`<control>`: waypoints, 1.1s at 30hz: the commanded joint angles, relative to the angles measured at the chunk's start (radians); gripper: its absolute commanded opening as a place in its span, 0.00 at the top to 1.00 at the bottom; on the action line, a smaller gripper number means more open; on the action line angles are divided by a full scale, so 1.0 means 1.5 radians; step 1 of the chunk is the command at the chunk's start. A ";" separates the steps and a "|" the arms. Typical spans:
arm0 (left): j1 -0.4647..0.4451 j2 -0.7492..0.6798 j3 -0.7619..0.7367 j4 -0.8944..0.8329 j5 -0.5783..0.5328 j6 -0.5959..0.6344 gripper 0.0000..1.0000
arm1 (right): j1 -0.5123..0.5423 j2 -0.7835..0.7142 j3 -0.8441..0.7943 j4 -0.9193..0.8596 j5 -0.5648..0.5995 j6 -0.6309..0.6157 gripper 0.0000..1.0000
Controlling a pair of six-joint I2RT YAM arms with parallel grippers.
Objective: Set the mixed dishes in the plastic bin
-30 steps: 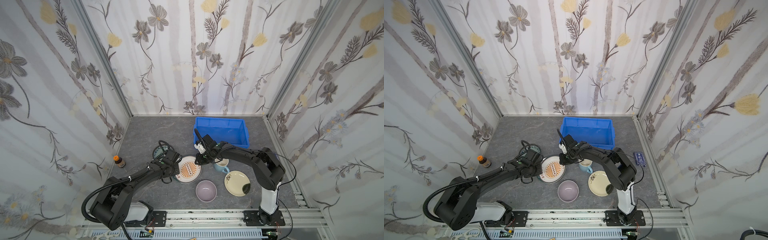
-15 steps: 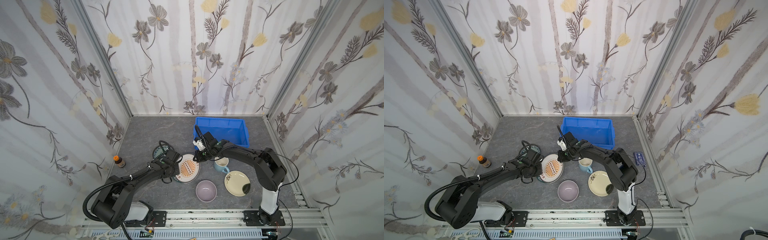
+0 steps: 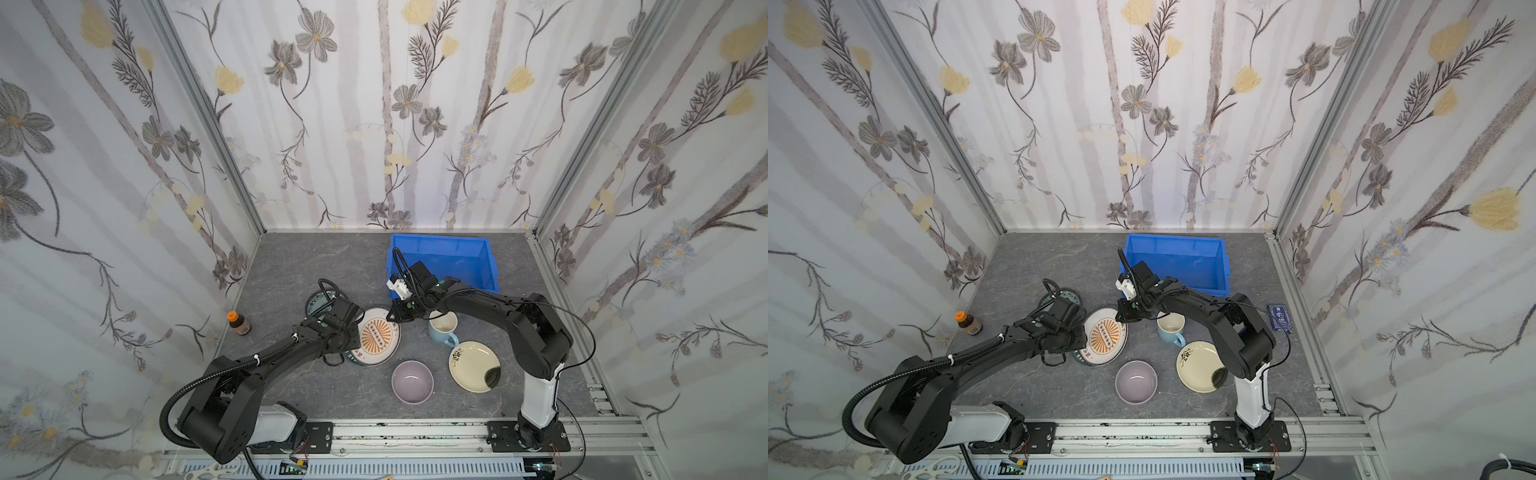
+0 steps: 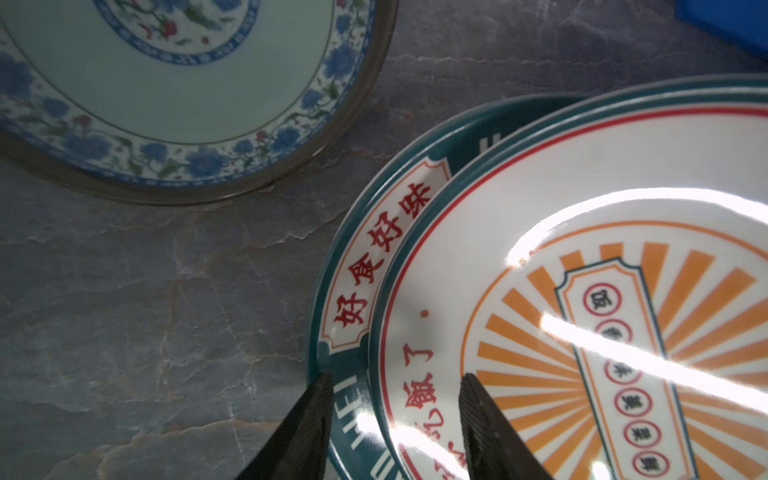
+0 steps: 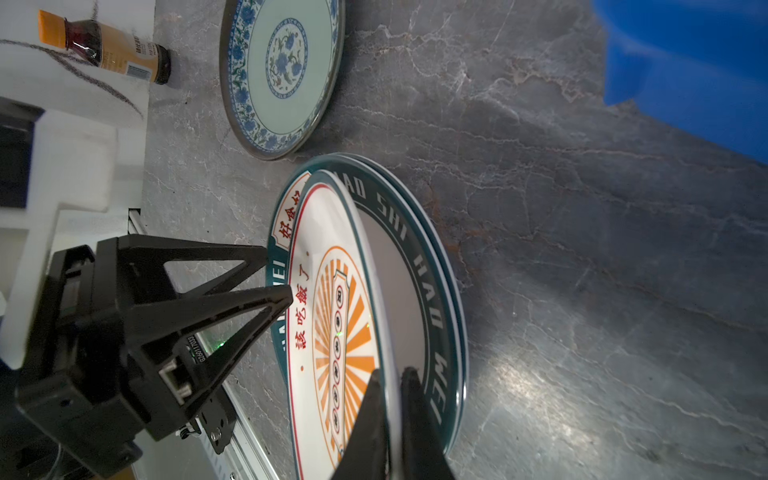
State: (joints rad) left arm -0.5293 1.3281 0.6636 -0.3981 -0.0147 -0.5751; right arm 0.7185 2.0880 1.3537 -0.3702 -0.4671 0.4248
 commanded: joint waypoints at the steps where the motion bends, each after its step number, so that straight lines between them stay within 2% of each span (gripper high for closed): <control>1: 0.000 -0.007 0.008 -0.013 -0.012 0.004 0.46 | -0.001 -0.001 0.003 -0.027 0.034 -0.025 0.95; 9: 0.000 -0.042 0.019 -0.044 -0.022 0.006 0.42 | -0.007 -0.012 0.003 -0.019 0.004 -0.026 0.98; 13: 0.000 -0.072 0.026 -0.059 -0.023 0.011 0.23 | -0.008 -0.015 0.010 -0.013 -0.017 -0.025 0.98; 14: 0.001 -0.079 0.028 -0.066 -0.025 0.012 0.08 | -0.008 -0.016 0.011 -0.012 -0.022 -0.024 0.98; 15: 0.000 -0.085 0.031 -0.071 -0.029 0.013 0.00 | -0.008 -0.018 0.011 -0.011 -0.025 -0.023 0.98; 26: 0.000 -0.164 0.091 -0.157 -0.075 0.024 0.00 | -0.008 -0.047 0.037 -0.004 -0.067 -0.017 0.98; 33: 0.000 -0.182 0.139 -0.191 -0.087 0.039 0.00 | -0.023 -0.062 0.081 -0.006 -0.081 -0.009 0.99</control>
State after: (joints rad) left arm -0.5293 1.0592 0.8494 -0.6441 -0.1139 -0.5343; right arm 0.6975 2.0121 1.4494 -0.4072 -0.5484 0.4000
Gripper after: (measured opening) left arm 0.997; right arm 0.076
